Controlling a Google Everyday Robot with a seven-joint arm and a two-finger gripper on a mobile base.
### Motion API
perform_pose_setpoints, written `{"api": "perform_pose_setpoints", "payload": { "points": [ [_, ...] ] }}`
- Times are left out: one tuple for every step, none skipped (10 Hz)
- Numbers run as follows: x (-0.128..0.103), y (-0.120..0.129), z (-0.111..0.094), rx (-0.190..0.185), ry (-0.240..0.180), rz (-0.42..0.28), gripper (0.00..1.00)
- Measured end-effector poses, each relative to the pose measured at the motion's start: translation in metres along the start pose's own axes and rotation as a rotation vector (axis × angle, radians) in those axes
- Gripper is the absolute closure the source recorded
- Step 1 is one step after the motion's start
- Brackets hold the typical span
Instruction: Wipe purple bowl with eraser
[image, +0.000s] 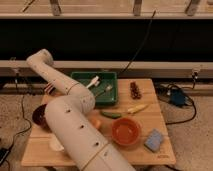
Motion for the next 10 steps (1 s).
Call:
{"api": "perform_pose_setpoints", "payload": {
  "points": [
    [0.0008, 0.0002, 0.0003, -0.001, 0.002, 0.0, 0.35],
    [0.0032, 0.0012, 0.0004, -0.001, 0.003, 0.003, 0.35],
    [0.0031, 0.0012, 0.0004, -0.001, 0.003, 0.003, 0.35],
    [0.0028, 0.0009, 0.0002, -0.001, 0.003, 0.002, 0.35],
    [0.003, 0.0012, 0.0006, -0.001, 0.003, 0.002, 0.35],
    [0.0031, 0.0012, 0.0005, -0.001, 0.003, 0.003, 0.35],
    [0.0031, 0.0012, 0.0004, -0.001, 0.003, 0.003, 0.35],
    [0.0029, 0.0012, 0.0006, -0.001, 0.003, 0.002, 0.35],
    [0.003, 0.0011, 0.0005, -0.001, 0.003, 0.003, 0.35],
    [0.0029, 0.0011, 0.0006, -0.001, 0.003, 0.002, 0.35]
  ]
}}
